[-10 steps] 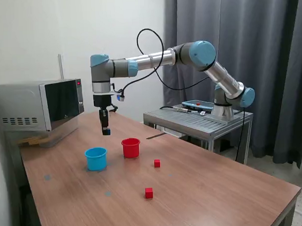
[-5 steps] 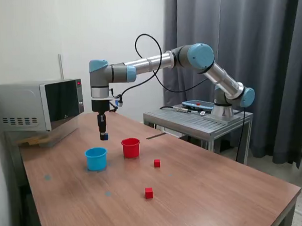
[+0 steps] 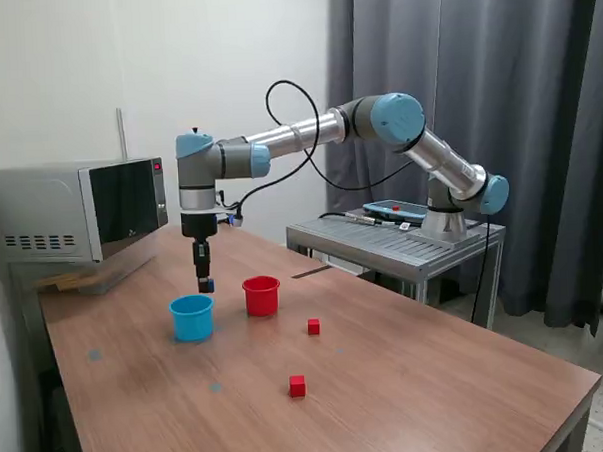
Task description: Place red objects in the red bin, and blue objects in the blue bin.
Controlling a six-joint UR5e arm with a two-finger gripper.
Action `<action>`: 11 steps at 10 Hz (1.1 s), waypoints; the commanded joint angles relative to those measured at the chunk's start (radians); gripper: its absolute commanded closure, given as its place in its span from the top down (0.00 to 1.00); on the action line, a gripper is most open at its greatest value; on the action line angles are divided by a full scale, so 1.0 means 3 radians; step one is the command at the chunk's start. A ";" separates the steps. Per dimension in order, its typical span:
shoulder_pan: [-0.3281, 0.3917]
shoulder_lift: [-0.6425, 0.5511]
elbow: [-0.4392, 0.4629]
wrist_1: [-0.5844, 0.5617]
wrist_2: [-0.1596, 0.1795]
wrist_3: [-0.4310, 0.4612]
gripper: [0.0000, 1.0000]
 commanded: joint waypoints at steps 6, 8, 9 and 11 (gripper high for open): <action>-0.0005 0.0024 0.0005 -0.0120 -0.0002 0.0005 0.00; -0.0005 0.0029 0.0005 -0.0238 -0.0007 0.0005 0.00; -0.0005 0.0029 0.0010 -0.0238 -0.0007 0.0005 0.00; -0.0005 0.0029 0.0015 -0.0238 -0.0032 -0.0001 0.00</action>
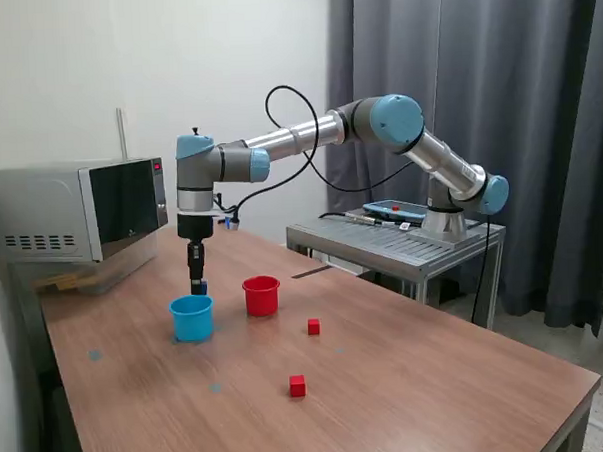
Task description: Place red objects in the red bin, and blue objects in the blue bin.
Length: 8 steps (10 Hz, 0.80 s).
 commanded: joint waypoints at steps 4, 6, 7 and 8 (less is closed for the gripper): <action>0.0000 0.0000 0.0030 -0.0008 -0.0027 -0.0002 1.00; 0.0005 0.0000 0.0025 -0.0008 -0.0032 -0.0002 1.00; 0.0005 -0.0015 0.0025 0.0002 -0.0037 -0.0007 1.00; 0.0025 -0.0076 0.0070 0.0002 -0.0032 -0.0002 1.00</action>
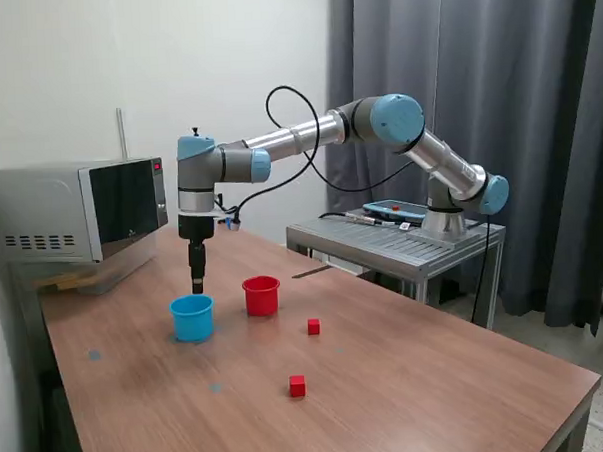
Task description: Place red objects in the red bin, and blue objects in the blue bin.
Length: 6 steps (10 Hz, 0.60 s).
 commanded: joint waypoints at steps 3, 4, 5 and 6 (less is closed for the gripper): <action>0.0168 -0.0368 0.0359 0.0015 0.0016 -0.0034 1.00; 0.0305 -0.0410 0.0360 0.0020 0.0026 -0.0029 1.00; 0.0418 -0.0420 0.0360 0.0025 0.0032 -0.0024 1.00; 0.0510 -0.0441 0.0370 0.0030 0.0032 0.0001 1.00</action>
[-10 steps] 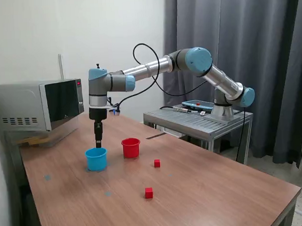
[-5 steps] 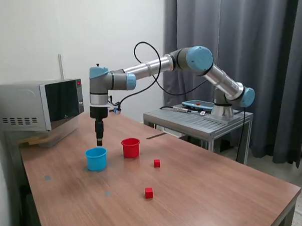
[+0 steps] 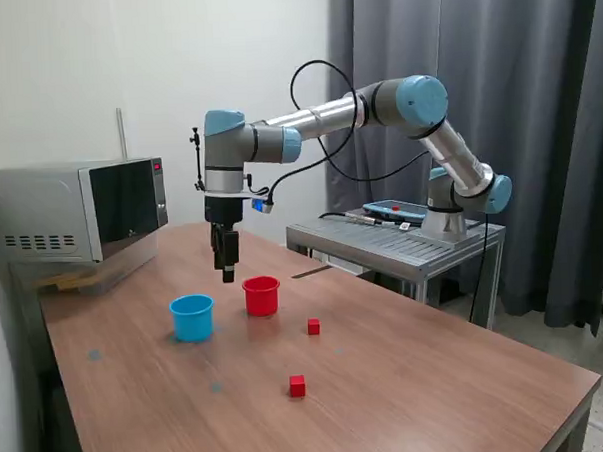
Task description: Place red objects in the red bin, and blue objects in the blue bin.
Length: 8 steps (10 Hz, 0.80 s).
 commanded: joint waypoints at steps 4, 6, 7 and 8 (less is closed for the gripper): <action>0.0407 -0.0094 0.0027 0.0007 -0.0011 0.0771 1.00; 0.0545 -0.0099 0.0032 -0.0003 -0.0036 0.1246 1.00; 0.0596 -0.0099 0.0027 -0.0008 -0.0072 0.1380 1.00; 0.0647 -0.0104 0.0032 -0.0013 -0.0082 0.1518 1.00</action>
